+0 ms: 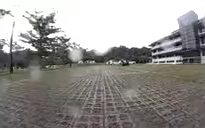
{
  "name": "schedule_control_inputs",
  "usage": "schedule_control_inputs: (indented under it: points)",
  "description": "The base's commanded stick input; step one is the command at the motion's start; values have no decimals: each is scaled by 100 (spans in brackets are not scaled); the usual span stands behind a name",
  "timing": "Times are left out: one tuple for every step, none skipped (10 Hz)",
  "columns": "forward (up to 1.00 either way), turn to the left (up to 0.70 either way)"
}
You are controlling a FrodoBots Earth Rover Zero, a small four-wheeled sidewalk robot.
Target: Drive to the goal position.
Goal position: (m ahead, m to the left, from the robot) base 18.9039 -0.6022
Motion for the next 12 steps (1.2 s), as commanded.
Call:
schedule_control_inputs:
  points:
    - [85, 0]
    - [85, 0]
    - [85, 0]
    - [85, 0]
    - [85, 0]
    - [85, 0]
    - [85, 0]
    - [85, 0]
    - [85, 0]
    - [85, 0]
    - [85, 0]
    - [85, 0]
